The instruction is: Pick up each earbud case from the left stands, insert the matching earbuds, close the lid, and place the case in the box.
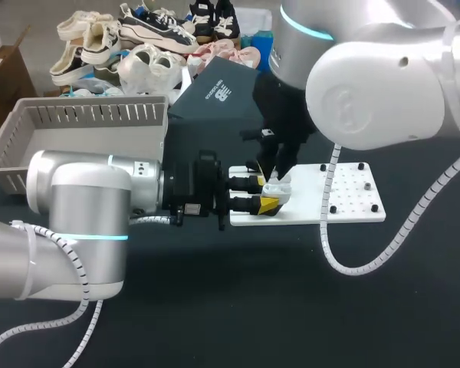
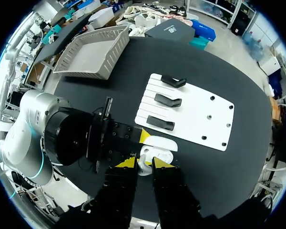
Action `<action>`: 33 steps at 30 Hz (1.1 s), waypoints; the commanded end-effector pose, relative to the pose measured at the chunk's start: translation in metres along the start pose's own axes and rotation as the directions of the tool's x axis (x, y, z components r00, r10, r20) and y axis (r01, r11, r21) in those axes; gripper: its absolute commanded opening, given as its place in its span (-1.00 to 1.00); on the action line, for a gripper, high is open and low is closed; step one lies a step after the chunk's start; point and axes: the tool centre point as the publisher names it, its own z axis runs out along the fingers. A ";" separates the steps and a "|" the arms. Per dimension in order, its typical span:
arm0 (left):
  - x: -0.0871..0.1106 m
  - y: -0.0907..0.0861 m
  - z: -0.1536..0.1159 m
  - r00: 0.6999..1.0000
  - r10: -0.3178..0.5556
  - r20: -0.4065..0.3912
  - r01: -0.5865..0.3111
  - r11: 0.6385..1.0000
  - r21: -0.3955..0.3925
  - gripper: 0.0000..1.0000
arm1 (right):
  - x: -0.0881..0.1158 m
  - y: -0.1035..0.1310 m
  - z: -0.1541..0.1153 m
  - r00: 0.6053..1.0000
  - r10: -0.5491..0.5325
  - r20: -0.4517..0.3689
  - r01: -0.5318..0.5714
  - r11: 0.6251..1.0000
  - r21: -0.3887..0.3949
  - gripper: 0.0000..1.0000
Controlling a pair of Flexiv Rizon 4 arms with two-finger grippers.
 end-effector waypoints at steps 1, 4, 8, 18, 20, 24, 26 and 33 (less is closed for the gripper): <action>0.000 -0.002 0.000 1.000 0.002 0.002 -0.002 1.000 -0.007 -1.00 | -0.001 0.004 0.005 1.000 0.014 0.009 -0.014 0.999 0.031 -1.00; 0.000 -0.002 0.000 1.000 0.002 0.002 -0.002 1.000 -0.007 -1.00 | -0.001 0.003 0.008 1.000 0.014 0.007 -0.015 0.999 0.030 -1.00; 0.000 -0.002 0.000 1.000 0.002 0.002 -0.002 1.000 -0.007 -1.00 | 0.000 0.002 0.011 1.000 0.022 0.008 -0.022 0.999 0.036 -1.00; 0.000 -0.002 0.000 1.000 0.002 0.002 -0.002 1.000 -0.007 -1.00 | 0.004 -0.004 0.014 0.998 0.049 0.032 -0.050 0.999 0.013 -1.00; 0.000 -0.002 0.000 1.000 0.002 0.002 -0.002 1.000 -0.007 -1.00 | 0.005 -0.005 0.014 0.998 0.049 0.037 -0.050 0.999 0.009 -1.00; 0.000 -0.002 0.000 1.000 0.002 0.002 -0.002 1.000 -0.007 -1.00 | 0.005 -0.006 0.014 0.998 0.049 0.045 -0.049 0.999 0.000 -1.00; 0.000 -0.002 0.000 1.000 0.002 0.002 -0.002 1.000 -0.007 -1.00 | 0.005 -0.006 0.014 0.998 0.050 0.049 -0.050 0.999 -0.004 -1.00; 0.000 -0.002 0.000 1.000 0.002 0.002 -0.002 1.000 -0.007 -1.00 | 0.004 -0.006 0.016 0.997 0.049 0.054 -0.048 0.999 -0.014 -1.00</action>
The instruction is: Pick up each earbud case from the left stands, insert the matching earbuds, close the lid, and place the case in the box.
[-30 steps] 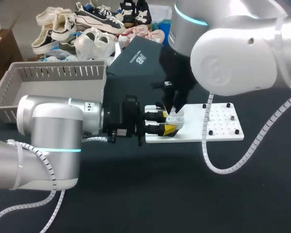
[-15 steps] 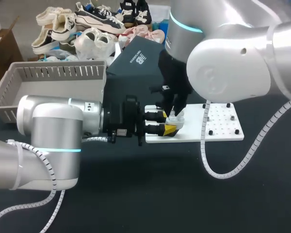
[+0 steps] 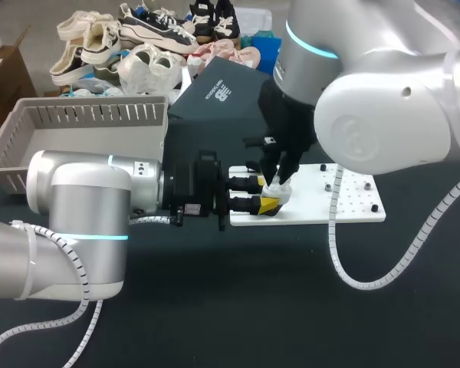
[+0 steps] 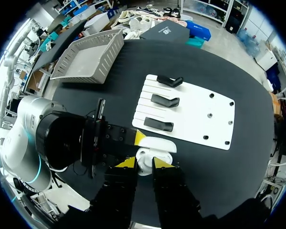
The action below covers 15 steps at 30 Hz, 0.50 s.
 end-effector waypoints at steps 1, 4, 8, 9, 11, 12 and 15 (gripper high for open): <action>0.000 -0.002 0.000 1.000 0.002 0.002 -0.002 1.000 -0.006 -1.00 | 0.003 -0.001 0.002 1.000 0.001 0.008 -0.001 1.000 -0.001 -1.00; 0.000 -0.002 0.000 1.000 0.002 0.002 -0.002 1.000 -0.006 -1.00 | 0.003 -0.001 0.003 1.000 0.002 0.008 -0.002 1.000 -0.004 -1.00; 0.000 -0.002 0.000 1.000 0.002 0.002 -0.002 1.000 -0.006 -1.00 | 0.002 -0.001 0.004 1.000 0.003 0.010 -0.003 1.000 -0.005 -1.00; 0.000 -0.002 0.000 1.000 0.002 0.002 -0.002 1.000 -0.006 -1.00 | 0.001 -0.001 0.004 1.000 0.004 0.011 -0.004 1.000 -0.006 -1.00; 0.000 -0.002 0.000 1.000 0.002 0.002 -0.002 1.000 -0.006 -1.00 | 0.000 -0.001 0.005 1.000 0.006 0.012 -0.006 1.000 -0.007 -1.00; 0.000 -0.002 0.000 1.000 0.002 0.002 -0.002 1.000 -0.006 -1.00 | 0.000 -0.001 0.005 1.000 0.006 0.012 -0.006 1.000 -0.008 -1.00; 0.000 -0.002 0.000 1.000 0.002 0.002 -0.002 1.000 -0.006 -1.00 | -0.001 -0.001 0.006 1.000 0.006 0.013 -0.006 1.000 -0.011 -1.00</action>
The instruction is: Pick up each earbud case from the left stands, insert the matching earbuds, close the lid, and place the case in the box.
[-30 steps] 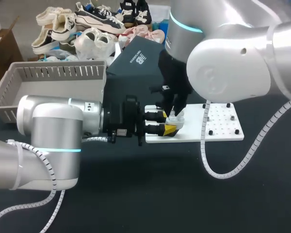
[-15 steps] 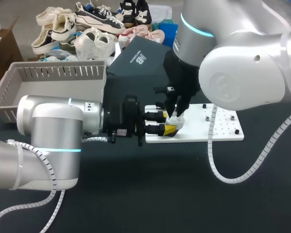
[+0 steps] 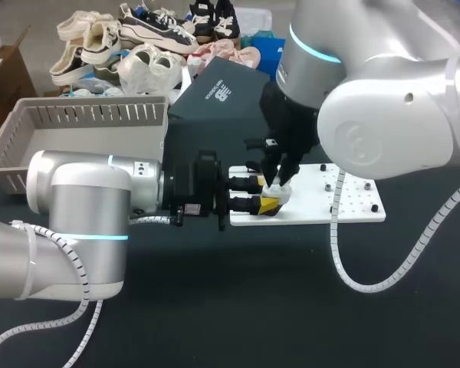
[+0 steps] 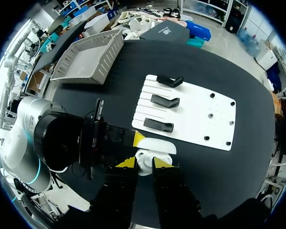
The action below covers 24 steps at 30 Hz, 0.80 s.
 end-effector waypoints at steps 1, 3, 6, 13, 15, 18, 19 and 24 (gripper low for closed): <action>0.000 -0.002 0.000 1.000 0.002 0.002 -0.002 1.000 -0.006 -1.00 | -0.001 0.001 0.003 1.000 0.001 0.004 -0.001 1.000 -0.002 -1.00; 0.000 -0.002 0.000 1.000 0.002 0.002 -0.002 1.000 -0.006 -1.00 | -0.001 0.002 0.004 1.000 0.000 0.004 0.000 1.000 -0.003 -1.00; 0.000 -0.002 0.000 1.000 0.002 0.002 -0.002 1.000 -0.006 -1.00 | -0.002 0.002 0.005 1.000 -0.002 0.001 0.002 1.000 -0.004 -1.00; 0.000 -0.002 0.000 1.000 0.002 0.002 -0.002 1.000 -0.006 -1.00 | -0.002 0.004 0.006 1.000 -0.001 0.007 0.001 1.000 0.013 -1.00; 0.000 -0.002 0.000 1.000 0.002 0.002 -0.002 1.000 -0.006 -1.00 | -0.002 0.005 0.007 1.000 0.004 0.022 -0.004 0.999 0.032 -1.00; 0.000 -0.002 0.000 1.000 0.002 0.002 -0.002 1.000 -0.006 -1.00 | 0.000 0.008 0.007 0.999 0.003 0.047 -0.006 0.999 0.053 -1.00; 0.000 -0.002 0.000 1.000 0.002 0.002 -0.002 1.000 -0.006 -1.00 | 0.001 0.008 0.006 0.998 0.005 0.056 -0.008 0.998 0.060 -1.00; 0.000 -0.002 0.000 1.000 0.002 0.002 -0.002 1.000 -0.006 -1.00 | 0.002 0.010 0.007 0.998 0.001 0.064 -0.005 0.997 0.071 -1.00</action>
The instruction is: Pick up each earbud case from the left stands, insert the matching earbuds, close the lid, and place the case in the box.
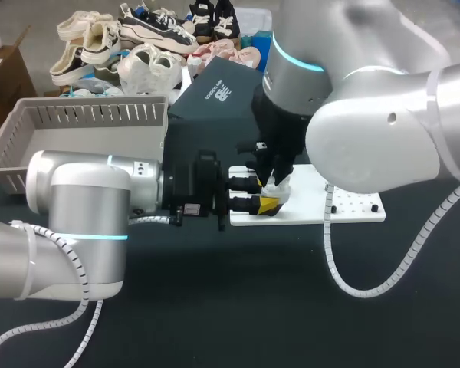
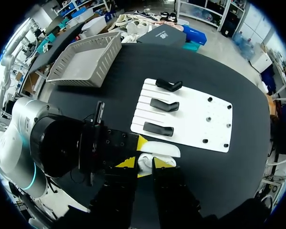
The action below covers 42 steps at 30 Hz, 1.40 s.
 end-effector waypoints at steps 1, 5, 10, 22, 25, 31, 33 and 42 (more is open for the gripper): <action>0.000 -0.002 0.001 1.000 0.002 0.002 -0.002 1.000 -0.005 -1.00 | 0.007 0.002 0.002 1.000 0.003 0.024 -0.003 1.000 0.008 -1.00; 0.000 -0.002 0.001 1.000 0.002 0.002 -0.002 1.000 -0.005 -1.00 | 0.009 0.000 0.003 1.000 0.008 0.022 -0.009 1.000 0.009 -1.00; 0.000 -0.002 0.001 1.000 0.002 0.002 -0.002 1.000 -0.005 -1.00 | 0.010 -0.001 0.004 1.000 0.017 0.025 -0.017 1.000 0.009 -1.00; 0.000 -0.002 0.001 1.000 0.002 0.002 -0.002 1.000 -0.005 -1.00 | 0.007 -0.002 0.006 0.999 0.026 0.022 -0.026 0.999 0.022 -0.63; 0.000 -0.002 0.001 1.000 0.002 0.002 -0.002 1.000 -0.005 -1.00 | 0.007 -0.001 0.005 0.999 0.022 0.027 -0.023 0.999 0.033 -0.56; 0.000 -0.002 0.001 1.000 0.002 0.002 -0.002 1.000 -0.005 -1.00 | 0.007 -0.001 0.004 0.999 0.023 0.033 -0.024 0.999 0.042 -0.47; 0.000 -0.002 0.001 1.000 0.002 0.002 -0.002 1.000 -0.005 -1.00 | 0.007 -0.001 0.004 0.999 0.023 0.035 -0.025 0.999 0.041 -0.44; 0.000 -0.002 0.001 1.000 0.002 0.002 -0.002 1.000 -0.005 -1.00 | 0.008 -0.001 0.000 0.999 0.024 0.043 -0.026 0.999 0.041 -0.26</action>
